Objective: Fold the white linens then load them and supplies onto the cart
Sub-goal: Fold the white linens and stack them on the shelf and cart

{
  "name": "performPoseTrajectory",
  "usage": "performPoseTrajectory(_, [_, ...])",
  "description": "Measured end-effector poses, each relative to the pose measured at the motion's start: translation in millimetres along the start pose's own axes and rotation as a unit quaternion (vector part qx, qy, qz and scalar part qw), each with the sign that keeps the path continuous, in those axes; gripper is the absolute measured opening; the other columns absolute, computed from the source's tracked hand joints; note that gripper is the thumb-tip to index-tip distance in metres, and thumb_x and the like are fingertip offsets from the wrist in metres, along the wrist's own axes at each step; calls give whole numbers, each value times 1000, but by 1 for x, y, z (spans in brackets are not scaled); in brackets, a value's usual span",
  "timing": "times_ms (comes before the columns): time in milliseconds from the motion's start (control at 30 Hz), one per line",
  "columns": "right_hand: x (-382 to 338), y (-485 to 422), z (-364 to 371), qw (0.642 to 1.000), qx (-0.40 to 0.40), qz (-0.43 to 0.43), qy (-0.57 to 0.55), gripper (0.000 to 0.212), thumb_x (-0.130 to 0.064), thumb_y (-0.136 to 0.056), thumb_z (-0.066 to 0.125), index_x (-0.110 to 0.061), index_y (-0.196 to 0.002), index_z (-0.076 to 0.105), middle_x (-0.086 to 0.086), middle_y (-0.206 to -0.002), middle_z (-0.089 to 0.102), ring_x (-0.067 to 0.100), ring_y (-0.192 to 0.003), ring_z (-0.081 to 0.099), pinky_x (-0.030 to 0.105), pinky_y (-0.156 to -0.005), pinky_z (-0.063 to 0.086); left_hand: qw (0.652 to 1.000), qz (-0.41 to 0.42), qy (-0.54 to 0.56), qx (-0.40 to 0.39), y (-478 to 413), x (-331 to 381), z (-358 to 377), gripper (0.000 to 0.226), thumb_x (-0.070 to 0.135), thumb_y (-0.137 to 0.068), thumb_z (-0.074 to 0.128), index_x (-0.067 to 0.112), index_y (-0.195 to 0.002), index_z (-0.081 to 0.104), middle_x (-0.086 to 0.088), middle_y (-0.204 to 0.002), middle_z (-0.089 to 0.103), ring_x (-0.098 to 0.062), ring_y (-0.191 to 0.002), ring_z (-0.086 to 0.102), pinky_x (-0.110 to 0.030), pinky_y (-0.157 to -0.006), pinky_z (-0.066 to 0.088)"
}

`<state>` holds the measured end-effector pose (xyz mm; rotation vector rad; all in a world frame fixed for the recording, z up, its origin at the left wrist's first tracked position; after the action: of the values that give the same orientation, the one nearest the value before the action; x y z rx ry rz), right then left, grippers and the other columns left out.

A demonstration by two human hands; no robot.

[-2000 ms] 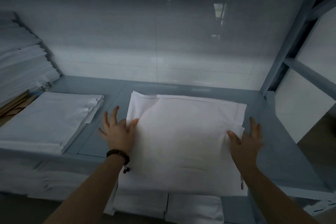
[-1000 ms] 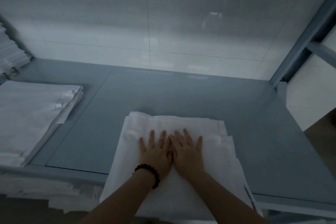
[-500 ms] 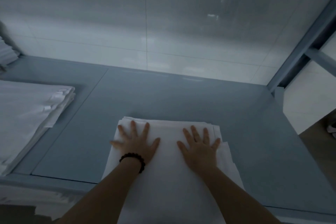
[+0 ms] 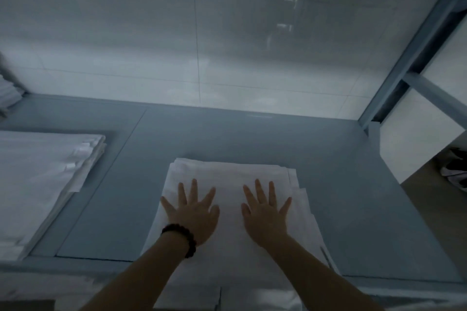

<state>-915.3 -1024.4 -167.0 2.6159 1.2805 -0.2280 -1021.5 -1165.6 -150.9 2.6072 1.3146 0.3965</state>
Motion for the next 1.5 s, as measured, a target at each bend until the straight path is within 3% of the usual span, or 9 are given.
performPoseTrajectory(100, [-17,38,18,999,-22,-11,22,53,-47,-99,19,-40,-151,10,-8,-161,-9,26,-144,-23,68,-97,-27,998,0,-55,-21,41,10,29,56,55,-96,8,44,-149,-6,0,-160,-17,-36,-145,-15,-72,-105,-10])
performPoseTrajectory(400, [-15,48,43,998,-20,-12,62,56,-51,-97,5,-39,-147,-18,-7,-157,-22,31,-143,-25,72,-98,-22,996,-36,-80,32,44,16,63,61,63,-91,-2,41,-140,-30,-5,-158,-22,-43,-143,-16,-76,-97,-12])
performPoseTrajectory(567, [-17,27,36,998,-33,-22,47,56,-51,-97,12,-41,-150,-5,-7,-160,-12,29,-146,-18,73,-98,-19,996,-41,-76,35,30,18,50,62,63,-93,6,43,-147,-15,-4,-160,-15,-41,-145,-12,-76,-98,-9])
performPoseTrajectory(733, [-22,52,33,997,-36,-24,57,60,-57,-93,9,-41,-150,3,-3,-161,-5,32,-146,-14,72,-96,-25,993,-89,-72,41,47,12,45,68,67,-87,9,42,-150,2,-7,-161,-3,-44,-144,-9,-74,-95,-18])
performPoseTrajectory(867, [-30,80,42,999,13,-34,35,56,-53,-96,13,-40,-151,12,0,-161,5,33,-147,-7,69,-104,-19,988,-99,-100,65,65,8,59,66,64,-89,5,41,-149,-7,-9,-161,-1,-50,-141,-9,-74,-100,-11])
performPoseTrajectory(1033, [-14,73,35,995,4,-80,66,66,-63,-90,-1,-41,-151,4,-2,-161,-2,29,-147,-10,67,-105,-19,989,-102,-83,74,63,4,62,69,69,-86,2,42,-148,-14,-6,-161,-7,-47,-142,-11,-73,-101,-11])
performPoseTrajectory(1167, [35,66,26,995,12,-53,79,72,-70,-84,-3,-42,-151,0,-8,-160,-7,22,-148,-12,66,-107,-16,990,-109,-59,72,64,4,63,70,71,-85,7,45,-147,-11,-2,-162,-5,-47,-142,-11,-75,-101,-8])
performPoseTrajectory(1300, [74,60,21,998,-4,-29,47,64,-70,-89,9,-49,-147,-10,-13,-156,-22,19,-146,-18,65,-112,1,991,-108,-47,63,62,4,63,69,71,-86,10,46,-147,-9,-2,-162,-6,-48,-142,-12,-77,-100,-6])
performPoseTrajectory(1500, [77,51,21,998,12,-42,45,59,-63,-95,13,-48,-148,-7,-11,-159,-16,22,-147,-14,60,-115,5,995,-93,-33,24,54,6,53,69,69,-88,11,44,-148,-12,-4,-161,-14,-46,-141,-18,-77,-99,-5])
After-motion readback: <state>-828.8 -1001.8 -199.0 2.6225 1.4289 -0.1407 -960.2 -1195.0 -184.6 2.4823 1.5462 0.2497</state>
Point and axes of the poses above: each hand's wrist, its own y-axis away from the middle knuckle, its own z-axis out of the palm, x = y × z, the point moved 2 cm from there along -y, towards the middle knuckle
